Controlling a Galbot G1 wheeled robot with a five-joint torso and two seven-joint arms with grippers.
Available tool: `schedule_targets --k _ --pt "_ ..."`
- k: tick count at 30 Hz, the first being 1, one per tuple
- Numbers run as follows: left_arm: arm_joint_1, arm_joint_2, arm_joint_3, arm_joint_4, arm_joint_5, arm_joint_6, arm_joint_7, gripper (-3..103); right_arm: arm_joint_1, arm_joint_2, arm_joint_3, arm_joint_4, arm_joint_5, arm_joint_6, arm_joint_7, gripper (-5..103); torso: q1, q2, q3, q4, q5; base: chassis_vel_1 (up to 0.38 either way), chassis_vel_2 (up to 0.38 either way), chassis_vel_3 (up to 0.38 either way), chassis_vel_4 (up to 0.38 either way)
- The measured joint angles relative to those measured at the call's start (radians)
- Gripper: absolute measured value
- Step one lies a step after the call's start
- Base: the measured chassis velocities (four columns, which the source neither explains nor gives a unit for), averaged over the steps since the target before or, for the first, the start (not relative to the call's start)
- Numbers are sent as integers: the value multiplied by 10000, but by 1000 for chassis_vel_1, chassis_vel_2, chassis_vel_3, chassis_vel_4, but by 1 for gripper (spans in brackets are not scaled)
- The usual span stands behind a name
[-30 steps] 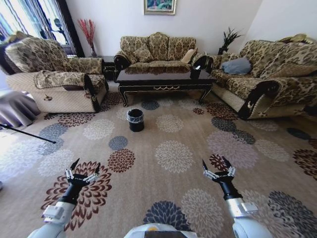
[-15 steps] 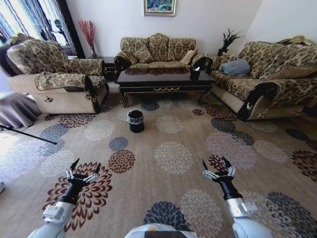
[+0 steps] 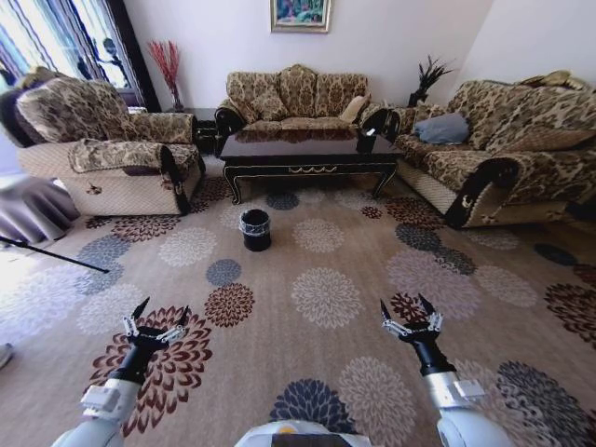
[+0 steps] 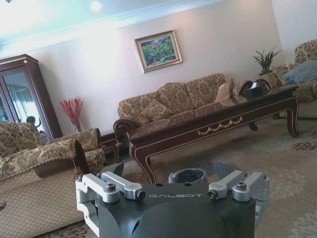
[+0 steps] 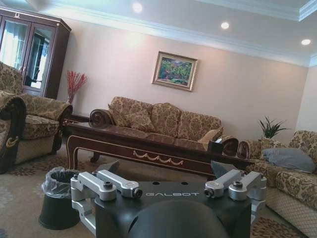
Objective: Move to the front of the table and pick up the trash from the floor, then place it into the trash bin.
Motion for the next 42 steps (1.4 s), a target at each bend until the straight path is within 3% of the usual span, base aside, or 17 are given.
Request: schedule_targets --k 42 --pt "0 0 0 0 0 0 1 100 0 0 0 0 0 0 0 100 744 1804 1059 0 0 0 0 0 0"
